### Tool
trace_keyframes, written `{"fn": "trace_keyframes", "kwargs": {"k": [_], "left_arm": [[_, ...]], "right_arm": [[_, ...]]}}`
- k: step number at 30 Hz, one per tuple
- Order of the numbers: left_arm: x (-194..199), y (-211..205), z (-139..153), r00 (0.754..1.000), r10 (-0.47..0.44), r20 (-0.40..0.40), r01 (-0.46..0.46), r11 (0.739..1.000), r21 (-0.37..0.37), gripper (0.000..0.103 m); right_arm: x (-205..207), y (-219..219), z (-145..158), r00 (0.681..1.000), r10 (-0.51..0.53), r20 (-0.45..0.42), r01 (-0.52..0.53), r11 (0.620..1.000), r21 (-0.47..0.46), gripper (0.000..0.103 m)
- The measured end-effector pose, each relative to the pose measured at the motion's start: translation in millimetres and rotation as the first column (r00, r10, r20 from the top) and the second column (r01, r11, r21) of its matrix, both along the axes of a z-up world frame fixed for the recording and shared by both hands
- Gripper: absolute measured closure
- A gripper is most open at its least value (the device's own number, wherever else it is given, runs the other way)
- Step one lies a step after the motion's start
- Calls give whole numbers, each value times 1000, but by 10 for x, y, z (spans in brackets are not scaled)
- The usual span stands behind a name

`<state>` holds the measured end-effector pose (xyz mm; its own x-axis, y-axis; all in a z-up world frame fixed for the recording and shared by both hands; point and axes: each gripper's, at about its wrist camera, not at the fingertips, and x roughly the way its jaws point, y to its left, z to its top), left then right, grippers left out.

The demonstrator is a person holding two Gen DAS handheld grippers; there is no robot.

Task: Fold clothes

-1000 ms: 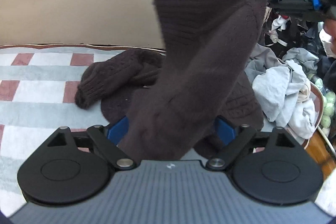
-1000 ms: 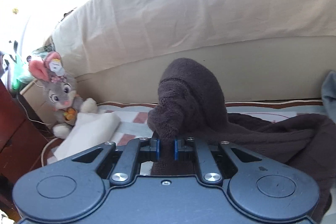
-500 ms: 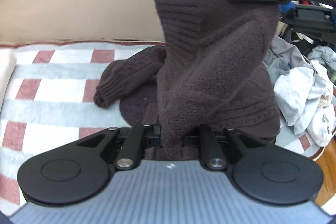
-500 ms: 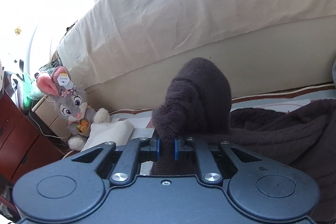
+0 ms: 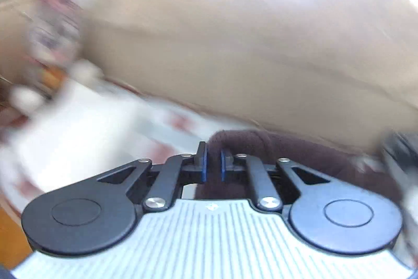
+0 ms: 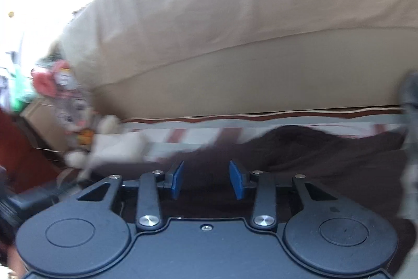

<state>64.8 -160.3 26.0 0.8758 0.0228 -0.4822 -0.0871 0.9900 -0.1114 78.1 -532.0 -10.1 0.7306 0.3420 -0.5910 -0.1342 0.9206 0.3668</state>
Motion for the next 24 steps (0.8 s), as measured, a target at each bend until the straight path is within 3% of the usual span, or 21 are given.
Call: {"fn": "trace_keyframes", "kwargs": {"k": [1,3,5,7,8,10,12,17,20,22,24], "left_arm": [[-75,136,117,993,90,73,-96,992,82,103],[-223,356,333,941,233,247,-303,904,301,103],[-207,620,407,932,274,238,-348,862,369,103],[-109,931,344,955,283,91,-297,920,258,100],[-47,1058,237,966,260,2,-257,954,156,100],[60,1180,4,977,173,-123,-173,985,7,99],[193,1108,-230,970,101,-222,-113,993,-45,98],[245,1006,-641,912,-51,-407,-36,978,-204,97],[225,964,-648,898,-49,-437,-20,988,-150,91],[210,953,-662,893,-64,-445,-1,990,-143,82],[154,938,-668,892,-80,-445,19,990,-140,67]], "right_arm": [[-7,-81,0,999,-31,-9,31,999,-21,59],[2,-295,-47,994,-109,-30,108,994,-30,58],[57,-516,-156,980,-173,-96,172,985,-26,58],[108,-668,-301,963,-207,-173,206,978,-27,58],[121,-683,-367,955,-214,-203,214,977,-26,58],[149,-713,-500,937,-228,-264,230,973,-23,58],[176,-743,-632,915,-240,-323,246,969,-22,58],[280,-554,-823,859,-187,-476,200,979,-23,58],[283,-434,-709,858,-146,-493,113,989,-97,58],[246,-384,-582,870,-119,-479,54,988,-147,58],[185,-415,-481,883,-105,-458,45,989,-141,58]]}}
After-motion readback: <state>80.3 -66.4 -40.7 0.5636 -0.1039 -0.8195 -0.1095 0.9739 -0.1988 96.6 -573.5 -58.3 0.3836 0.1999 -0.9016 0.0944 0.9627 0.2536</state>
